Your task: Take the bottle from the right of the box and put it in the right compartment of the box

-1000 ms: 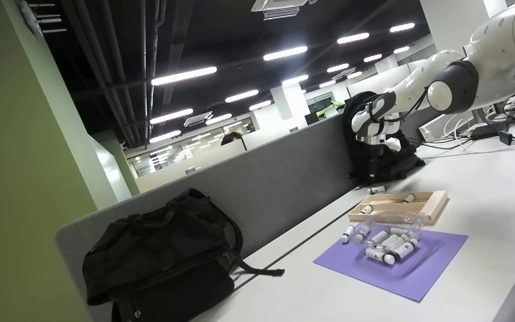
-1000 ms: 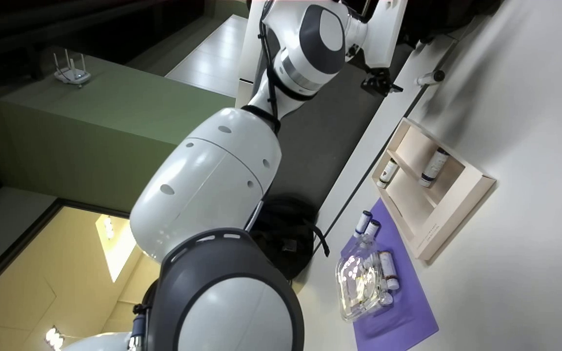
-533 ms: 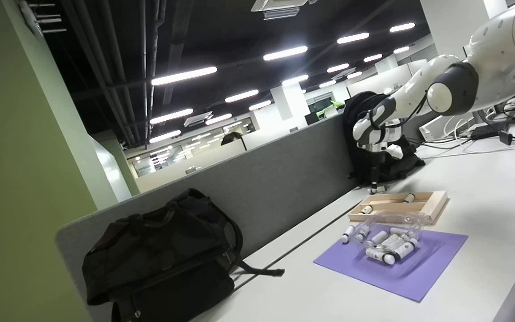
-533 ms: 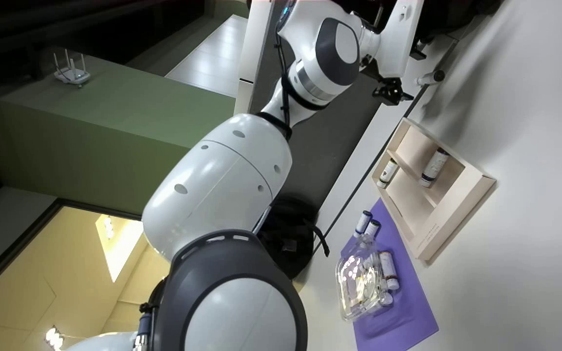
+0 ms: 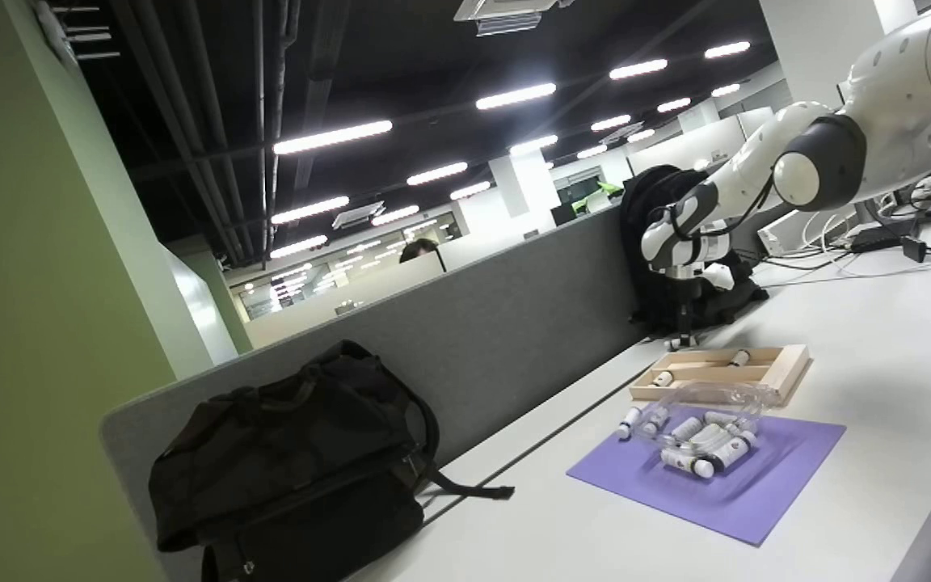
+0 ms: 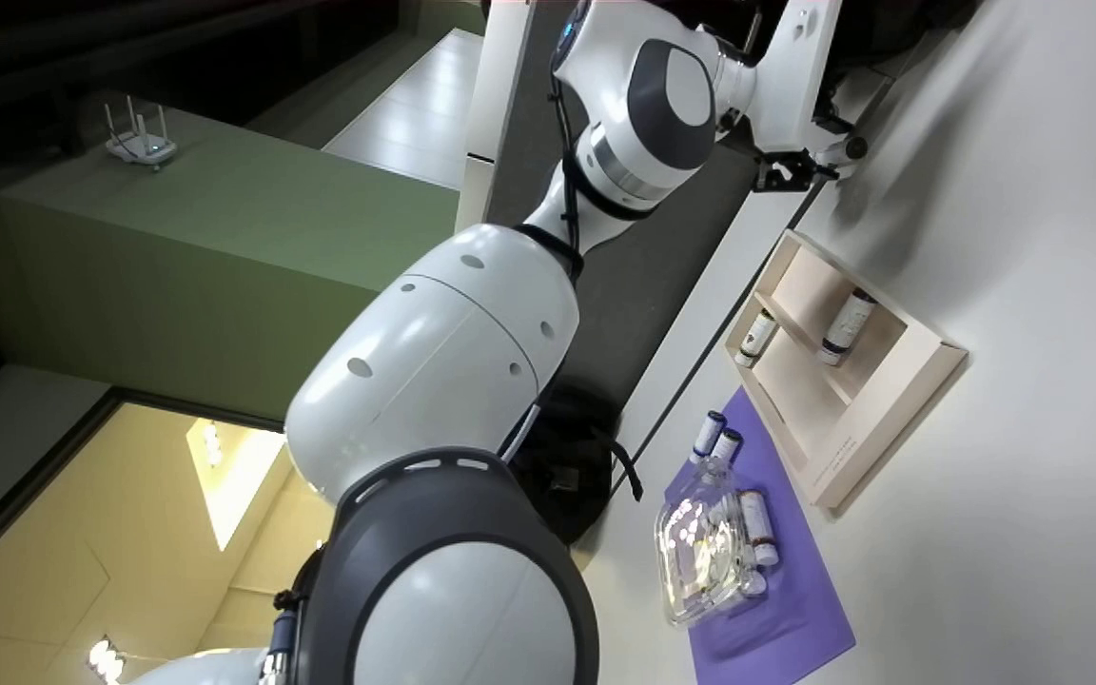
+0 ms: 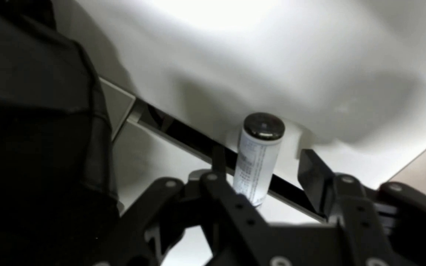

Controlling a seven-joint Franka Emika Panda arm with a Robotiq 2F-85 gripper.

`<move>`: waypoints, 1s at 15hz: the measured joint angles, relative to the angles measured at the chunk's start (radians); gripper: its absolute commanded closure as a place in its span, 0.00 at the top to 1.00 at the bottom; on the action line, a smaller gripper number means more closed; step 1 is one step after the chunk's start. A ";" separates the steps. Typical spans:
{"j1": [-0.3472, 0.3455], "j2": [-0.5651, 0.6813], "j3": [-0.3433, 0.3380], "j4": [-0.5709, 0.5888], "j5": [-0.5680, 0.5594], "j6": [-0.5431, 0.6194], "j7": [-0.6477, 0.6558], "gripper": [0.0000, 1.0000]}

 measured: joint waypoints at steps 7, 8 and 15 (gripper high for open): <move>-0.008 -0.003 -0.002 0.020 -0.022 -0.076 0.003 0.11; -0.010 -0.004 0.004 0.037 -0.022 -0.115 -0.013 0.11; -0.025 -0.062 0.090 0.155 -0.009 -0.324 -0.369 0.11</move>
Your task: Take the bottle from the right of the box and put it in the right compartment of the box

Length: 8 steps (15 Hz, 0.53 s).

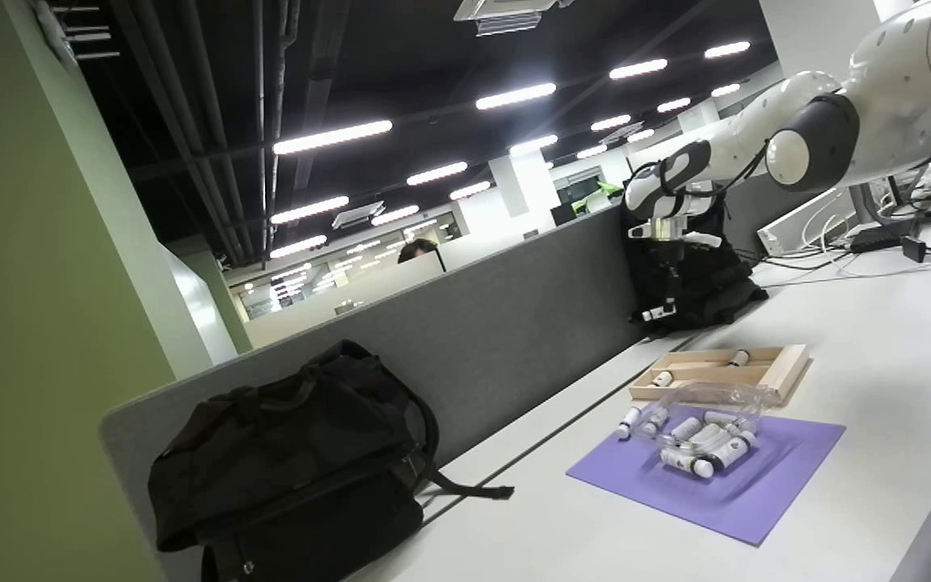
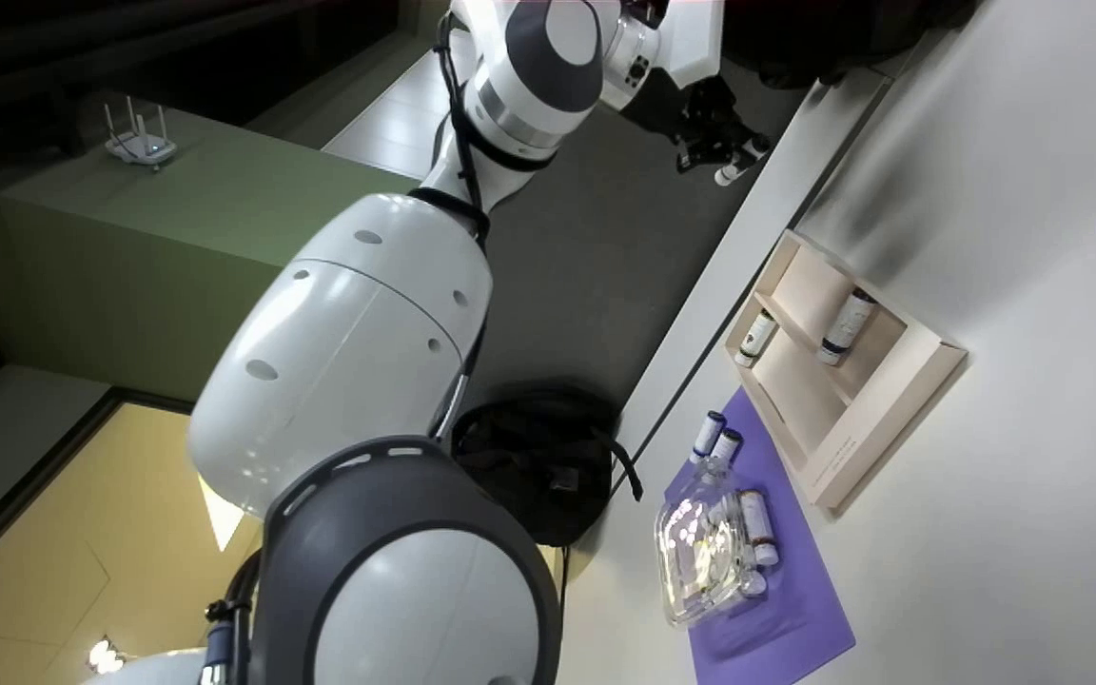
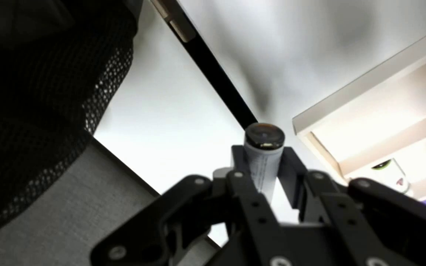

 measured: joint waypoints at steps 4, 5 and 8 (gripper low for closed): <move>-0.004 -0.015 0.012 0.000 0.000 -0.099 -0.227 0.36; -0.003 -0.016 0.013 0.000 0.000 -0.127 -0.279 0.36; 0.000 -0.017 0.014 0.000 0.000 -0.158 -0.334 0.36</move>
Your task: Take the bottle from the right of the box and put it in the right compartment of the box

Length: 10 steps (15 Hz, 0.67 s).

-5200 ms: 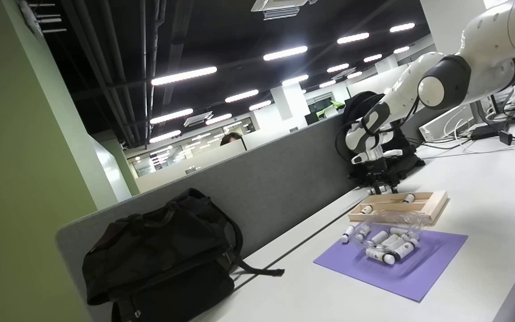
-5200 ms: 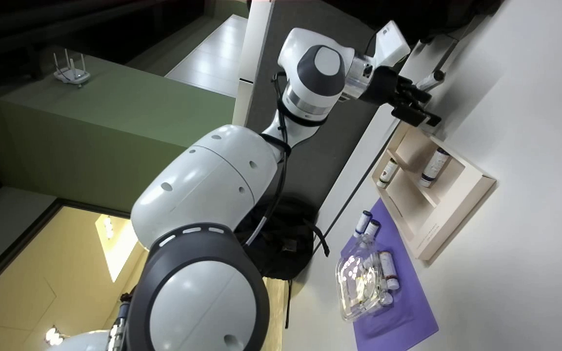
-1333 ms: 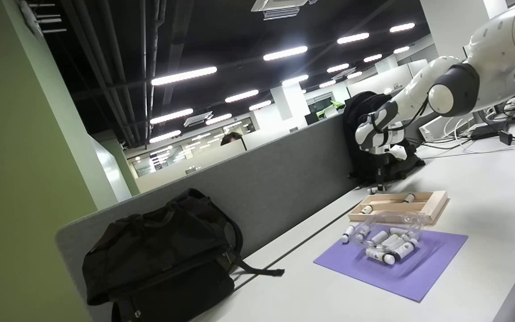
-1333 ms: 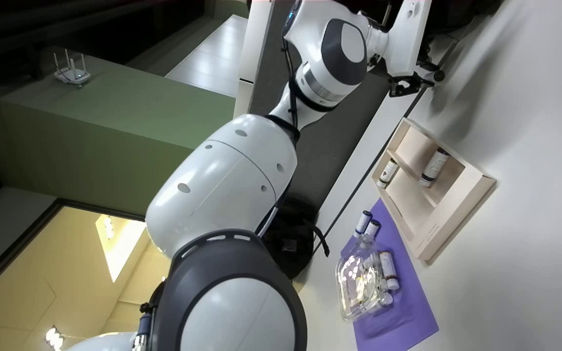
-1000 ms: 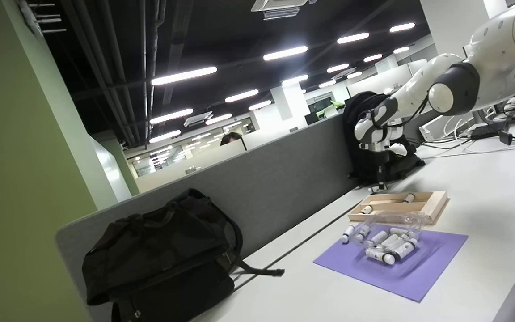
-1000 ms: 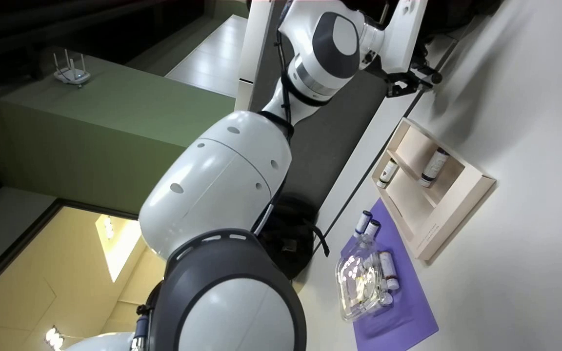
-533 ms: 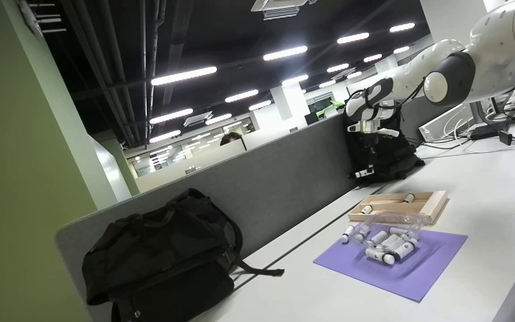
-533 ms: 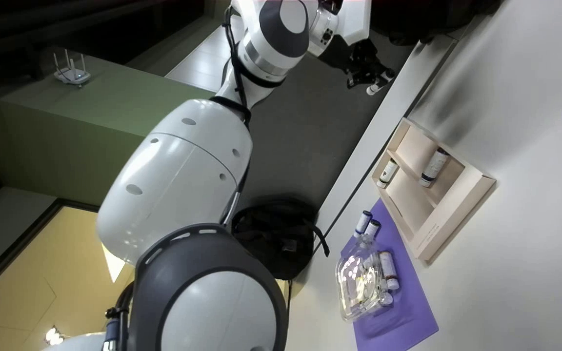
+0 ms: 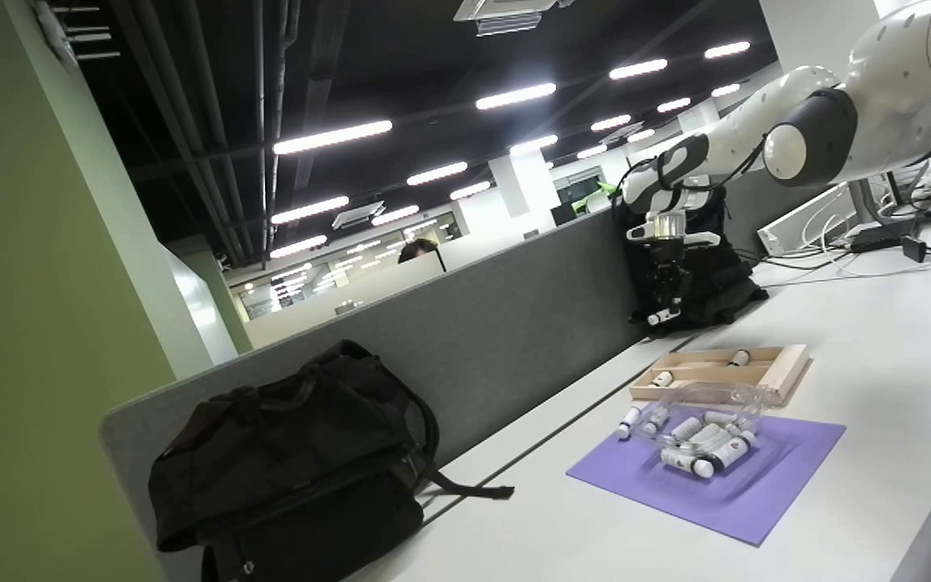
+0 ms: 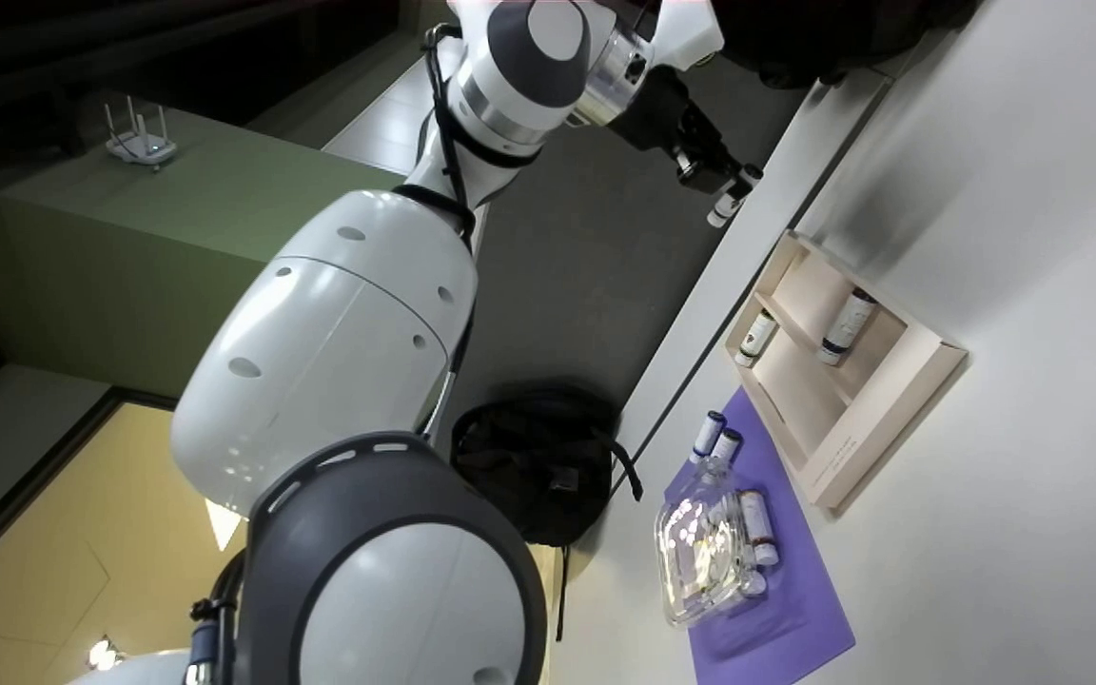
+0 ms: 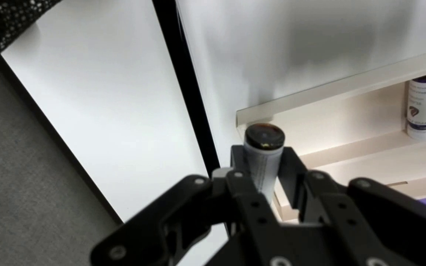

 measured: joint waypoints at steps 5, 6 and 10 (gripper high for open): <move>0.000 0.000 0.000 -0.002 0.000 -0.001 -0.012 0.11; 0.001 0.001 -0.001 -0.005 0.000 0.002 -0.014 0.11; 0.027 0.026 -0.001 -0.008 -0.001 0.006 -0.059 0.11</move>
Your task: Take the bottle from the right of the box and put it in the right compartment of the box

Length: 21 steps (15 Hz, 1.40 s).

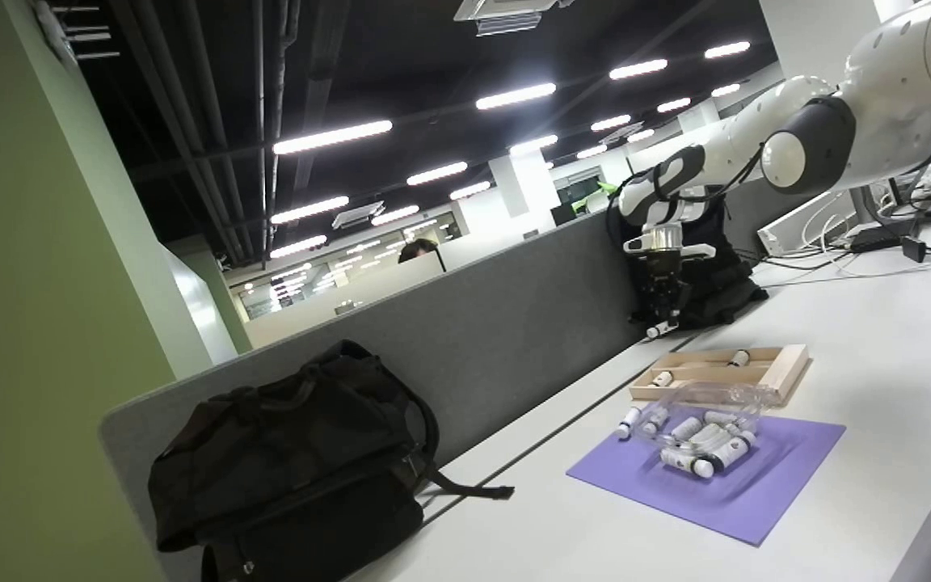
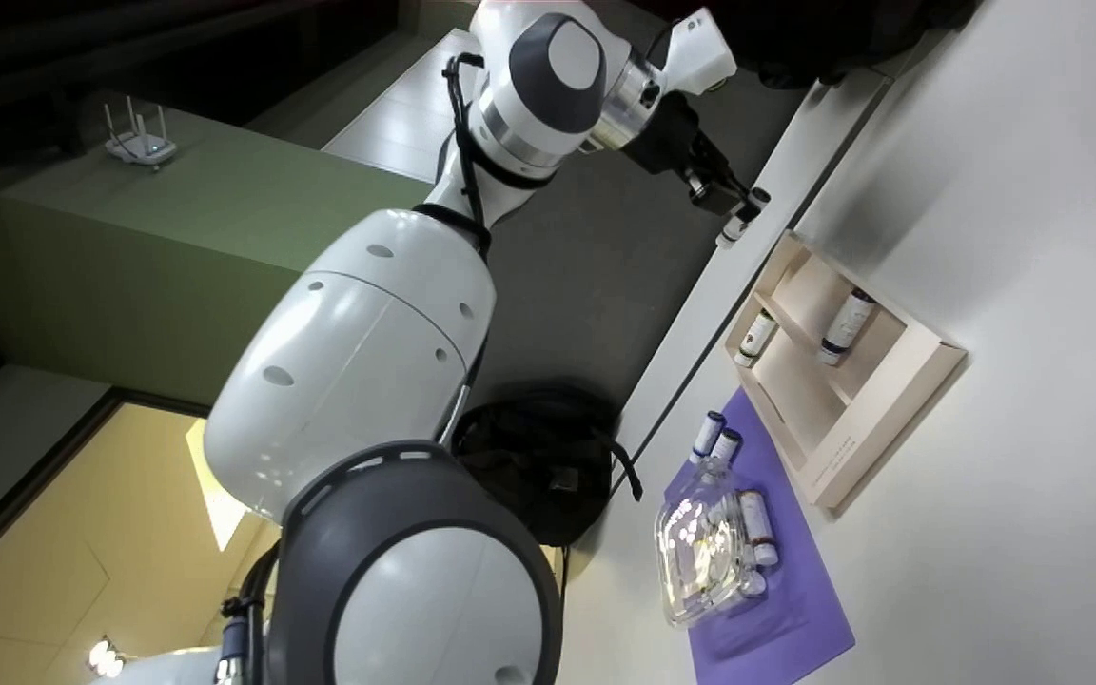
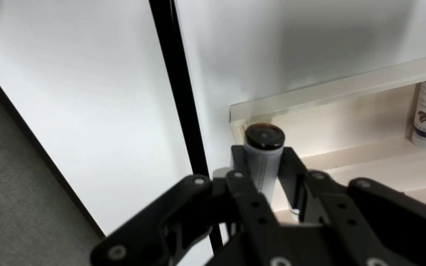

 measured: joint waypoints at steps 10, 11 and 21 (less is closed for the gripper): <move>0.055 0.045 -0.014 -0.001 -0.006 -0.047 -0.135 0.11; 0.053 0.045 -0.019 -0.001 -0.008 -0.056 -0.155 0.11; 0.034 0.047 -0.035 -0.002 -0.017 -0.101 -0.333 0.11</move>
